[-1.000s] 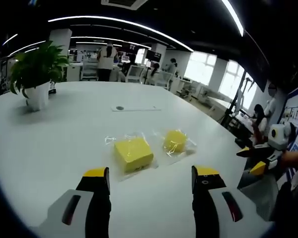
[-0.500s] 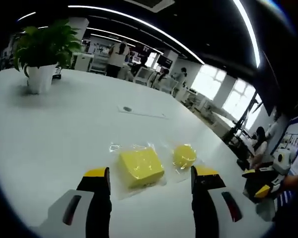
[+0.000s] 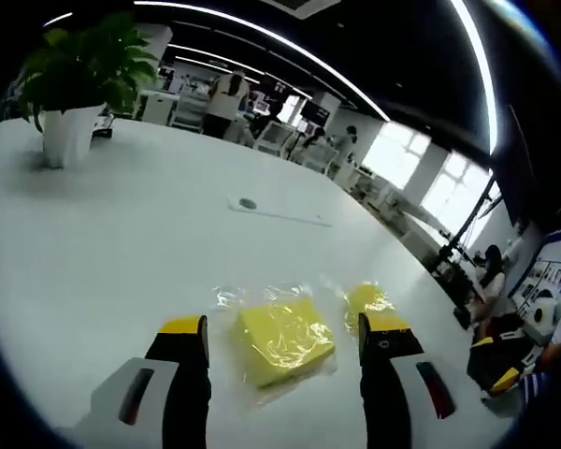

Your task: Compare the silicone blocks by pressing each to a similar depth, holding the contact briefly, and releasing to observe deformation and rebound differences across the visible hardness samples.

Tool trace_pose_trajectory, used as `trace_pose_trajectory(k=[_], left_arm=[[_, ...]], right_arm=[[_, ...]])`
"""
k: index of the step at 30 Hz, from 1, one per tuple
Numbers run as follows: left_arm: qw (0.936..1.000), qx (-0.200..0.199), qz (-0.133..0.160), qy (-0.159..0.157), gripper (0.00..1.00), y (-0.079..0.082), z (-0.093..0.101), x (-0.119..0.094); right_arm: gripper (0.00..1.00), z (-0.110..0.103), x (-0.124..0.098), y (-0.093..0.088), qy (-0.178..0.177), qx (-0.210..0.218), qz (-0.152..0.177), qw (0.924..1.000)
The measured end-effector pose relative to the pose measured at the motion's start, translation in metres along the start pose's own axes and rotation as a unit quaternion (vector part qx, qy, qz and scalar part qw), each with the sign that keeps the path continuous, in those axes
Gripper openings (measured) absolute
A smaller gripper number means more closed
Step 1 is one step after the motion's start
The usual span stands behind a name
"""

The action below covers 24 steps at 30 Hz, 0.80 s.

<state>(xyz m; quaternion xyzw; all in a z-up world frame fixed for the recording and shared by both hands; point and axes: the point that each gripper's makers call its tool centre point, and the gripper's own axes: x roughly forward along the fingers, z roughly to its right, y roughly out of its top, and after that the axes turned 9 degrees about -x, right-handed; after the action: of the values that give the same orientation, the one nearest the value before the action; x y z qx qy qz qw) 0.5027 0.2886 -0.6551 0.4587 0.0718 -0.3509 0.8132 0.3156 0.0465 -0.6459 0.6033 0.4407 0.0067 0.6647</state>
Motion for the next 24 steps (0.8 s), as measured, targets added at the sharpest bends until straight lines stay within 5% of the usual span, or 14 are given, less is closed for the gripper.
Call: trace_pose_trajectory(k=[14,24], left_arm=[[0.9995,-0.029,-0.014,0.005,0.63,-0.001,-0.025,0.038],[0.9947,-0.102,-0.010,-0.002,0.56,-0.005,-0.040,0.059]], right_arm=[[0.62,0.011,-0.003,-0.001,-0.010,-0.003,-0.015,0.9998],[0.61,0.013,-0.001,-0.005,-0.011,-0.001,-0.027,0.9996]])
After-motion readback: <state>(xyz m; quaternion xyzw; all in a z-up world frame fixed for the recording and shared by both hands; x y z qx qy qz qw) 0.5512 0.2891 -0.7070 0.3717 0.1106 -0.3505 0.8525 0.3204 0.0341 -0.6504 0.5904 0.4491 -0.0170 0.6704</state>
